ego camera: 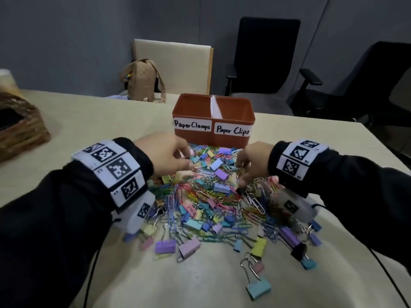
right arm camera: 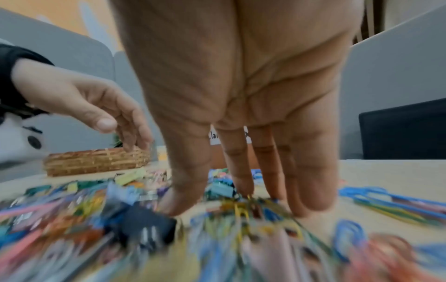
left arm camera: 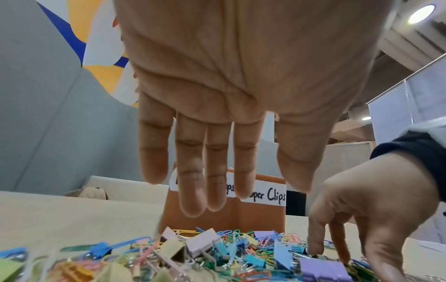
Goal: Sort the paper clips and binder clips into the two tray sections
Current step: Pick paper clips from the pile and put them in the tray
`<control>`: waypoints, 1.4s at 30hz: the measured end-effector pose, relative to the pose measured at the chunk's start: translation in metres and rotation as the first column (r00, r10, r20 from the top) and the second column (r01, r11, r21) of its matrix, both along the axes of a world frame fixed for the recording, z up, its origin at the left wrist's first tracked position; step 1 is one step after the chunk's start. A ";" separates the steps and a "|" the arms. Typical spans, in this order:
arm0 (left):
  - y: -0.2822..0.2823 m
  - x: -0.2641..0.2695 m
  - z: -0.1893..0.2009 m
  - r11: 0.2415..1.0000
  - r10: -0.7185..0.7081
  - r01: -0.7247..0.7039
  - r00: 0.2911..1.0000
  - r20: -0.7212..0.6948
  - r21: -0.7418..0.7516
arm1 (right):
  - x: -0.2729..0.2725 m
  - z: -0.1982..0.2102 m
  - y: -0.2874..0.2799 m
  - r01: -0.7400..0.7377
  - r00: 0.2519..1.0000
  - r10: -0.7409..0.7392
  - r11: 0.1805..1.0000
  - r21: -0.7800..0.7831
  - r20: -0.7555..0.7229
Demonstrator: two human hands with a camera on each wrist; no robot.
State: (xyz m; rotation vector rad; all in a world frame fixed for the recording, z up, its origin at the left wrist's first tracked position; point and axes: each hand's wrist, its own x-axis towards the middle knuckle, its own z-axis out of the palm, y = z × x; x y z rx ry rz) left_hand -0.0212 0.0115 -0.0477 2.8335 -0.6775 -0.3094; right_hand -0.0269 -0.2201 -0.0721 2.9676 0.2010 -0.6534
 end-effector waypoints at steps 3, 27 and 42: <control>0.000 -0.015 -0.006 1.000 0.002 -0.002 1.000 -0.019 -0.005 | -0.008 -0.004 0.002 -0.074 0.995 0.079 0.995 -0.073 0.067; -0.063 -0.009 -0.023 0.977 -0.060 0.091 0.985 -0.161 0.194 | 0.032 0.058 -0.044 0.240 0.854 -0.485 0.048 0.970 -0.187; -0.047 -0.001 -0.017 0.989 -0.086 0.104 0.982 -0.166 0.102 | 0.035 0.059 -0.024 0.025 0.873 -0.404 0.597 0.802 0.274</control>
